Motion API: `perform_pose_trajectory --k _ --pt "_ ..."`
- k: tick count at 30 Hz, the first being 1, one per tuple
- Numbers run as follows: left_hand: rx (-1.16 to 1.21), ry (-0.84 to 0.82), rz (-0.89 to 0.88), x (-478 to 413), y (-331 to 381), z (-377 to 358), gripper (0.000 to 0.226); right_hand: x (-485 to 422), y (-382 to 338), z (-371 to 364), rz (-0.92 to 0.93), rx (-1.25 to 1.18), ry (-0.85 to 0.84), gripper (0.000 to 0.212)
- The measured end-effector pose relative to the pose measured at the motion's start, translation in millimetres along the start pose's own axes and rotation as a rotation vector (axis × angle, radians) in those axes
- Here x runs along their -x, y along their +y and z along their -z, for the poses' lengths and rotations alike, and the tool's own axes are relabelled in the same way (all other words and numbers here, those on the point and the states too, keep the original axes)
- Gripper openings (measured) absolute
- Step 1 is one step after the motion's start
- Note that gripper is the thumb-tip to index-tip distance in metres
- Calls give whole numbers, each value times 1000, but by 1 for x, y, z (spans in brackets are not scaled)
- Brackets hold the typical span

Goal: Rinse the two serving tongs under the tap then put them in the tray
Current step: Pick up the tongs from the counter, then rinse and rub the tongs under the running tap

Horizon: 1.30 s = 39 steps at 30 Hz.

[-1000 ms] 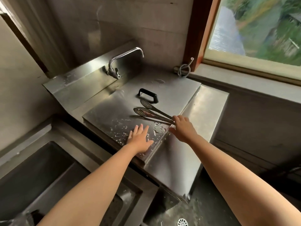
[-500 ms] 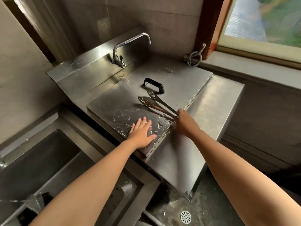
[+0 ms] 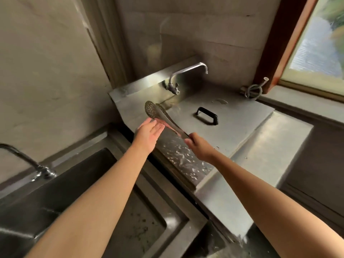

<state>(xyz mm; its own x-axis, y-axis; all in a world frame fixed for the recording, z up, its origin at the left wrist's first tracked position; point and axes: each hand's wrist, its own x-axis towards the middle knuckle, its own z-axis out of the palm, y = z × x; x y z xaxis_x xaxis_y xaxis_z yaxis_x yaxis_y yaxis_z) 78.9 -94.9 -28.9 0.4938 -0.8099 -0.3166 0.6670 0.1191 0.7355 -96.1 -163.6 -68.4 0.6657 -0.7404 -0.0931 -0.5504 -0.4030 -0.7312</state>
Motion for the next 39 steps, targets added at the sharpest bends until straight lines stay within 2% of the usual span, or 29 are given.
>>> perform_pose_trajectory --k 3,6,11,13,17,21,24,28,36,39 --pt "170 27 -119 15 36 32 51 -9 -45 -25 92 -51 -58 30" --pt "206 20 -234 34 74 64 54 -15 -90 -61 180 -100 -171 21" --pt "34 47 -422 80 137 115 33 -10 -169 -124 212 -359 -298 19" --pt "-38 90 -477 97 160 132 29 -4 -199 -148 249 -387 -316 17" --pt "-142 167 -527 129 201 162 31 10 -259 -187 355 -526 -259 31" --pt "-149 214 -586 158 231 198 22 24 -302 -225 388 -684 -263 23" --pt "-172 230 -590 178 240 229 23 32 -317 -261 391 -654 -292 13" --pt "-239 276 -558 197 228 277 24 47 -320 -312 356 -622 -342 31" --pt "-273 349 -419 198 196 357 23 52 -295 -396 247 -529 -380 36" --pt "-177 359 -367 196 179 381 24 51 -277 -421 197 -489 -376 37"
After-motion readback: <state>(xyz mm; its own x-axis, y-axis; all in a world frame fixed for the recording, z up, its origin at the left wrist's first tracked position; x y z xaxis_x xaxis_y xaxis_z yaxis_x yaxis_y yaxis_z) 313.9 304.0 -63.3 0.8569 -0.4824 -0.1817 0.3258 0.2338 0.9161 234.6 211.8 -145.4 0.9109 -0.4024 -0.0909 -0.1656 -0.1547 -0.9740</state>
